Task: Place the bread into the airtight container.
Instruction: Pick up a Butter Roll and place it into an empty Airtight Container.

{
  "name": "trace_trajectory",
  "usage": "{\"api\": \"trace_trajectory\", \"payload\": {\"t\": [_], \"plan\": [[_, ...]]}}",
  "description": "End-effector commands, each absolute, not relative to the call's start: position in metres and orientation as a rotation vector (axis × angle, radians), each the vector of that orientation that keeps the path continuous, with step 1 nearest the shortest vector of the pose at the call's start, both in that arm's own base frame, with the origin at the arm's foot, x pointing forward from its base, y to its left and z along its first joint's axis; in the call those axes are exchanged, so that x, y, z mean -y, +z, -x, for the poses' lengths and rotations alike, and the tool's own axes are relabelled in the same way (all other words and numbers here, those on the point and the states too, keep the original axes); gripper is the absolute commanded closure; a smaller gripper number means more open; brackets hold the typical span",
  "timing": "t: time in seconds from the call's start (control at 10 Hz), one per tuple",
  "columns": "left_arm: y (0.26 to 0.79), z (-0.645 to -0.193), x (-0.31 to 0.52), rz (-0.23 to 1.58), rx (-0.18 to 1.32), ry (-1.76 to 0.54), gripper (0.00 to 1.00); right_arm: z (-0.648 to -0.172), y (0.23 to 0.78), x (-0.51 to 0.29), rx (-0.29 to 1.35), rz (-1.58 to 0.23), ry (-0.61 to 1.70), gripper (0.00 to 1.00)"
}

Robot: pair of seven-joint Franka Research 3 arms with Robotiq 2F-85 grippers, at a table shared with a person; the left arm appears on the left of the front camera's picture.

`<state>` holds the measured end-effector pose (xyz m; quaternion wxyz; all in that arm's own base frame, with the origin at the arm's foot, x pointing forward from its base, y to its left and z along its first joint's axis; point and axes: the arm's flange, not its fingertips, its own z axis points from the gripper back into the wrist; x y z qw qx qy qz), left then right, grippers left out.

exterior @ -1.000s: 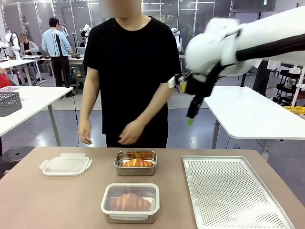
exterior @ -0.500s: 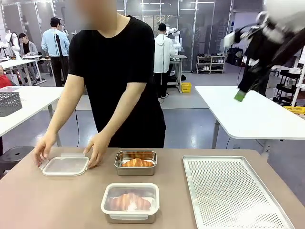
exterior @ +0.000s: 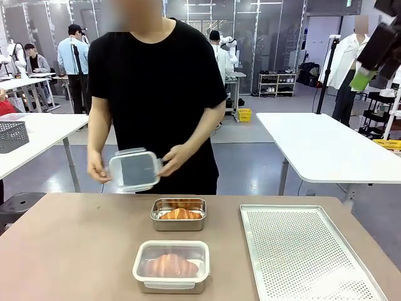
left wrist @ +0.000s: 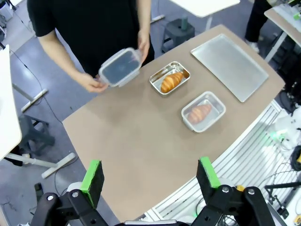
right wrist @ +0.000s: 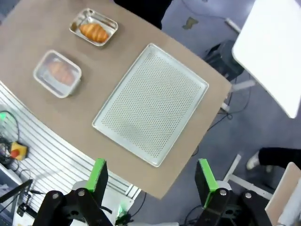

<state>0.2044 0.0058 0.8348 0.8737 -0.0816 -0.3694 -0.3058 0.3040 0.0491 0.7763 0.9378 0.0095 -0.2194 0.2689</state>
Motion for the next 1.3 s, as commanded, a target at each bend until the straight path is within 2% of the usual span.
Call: {"api": "trace_trajectory", "payload": {"t": [0.0,0.3,0.4,1.2], "plan": [[0.836,-0.204,-0.005,0.175,0.773,-0.647,0.0,-0.302,0.788,-0.057,0.435,-0.069,0.499,0.07],[0.836,-0.204,-0.005,0.175,0.773,-0.647,0.0,-0.306,0.776,-0.064,0.399,-0.092,0.443,0.07],[0.836,-0.204,-0.005,0.175,0.773,-0.647,0.0,-0.297,0.787,-0.056,0.42,-0.058,0.511,0.07],[0.836,-0.204,-0.005,0.175,0.773,-0.647,0.0,-0.297,0.787,-0.056,0.42,-0.058,0.511,0.07]]}}
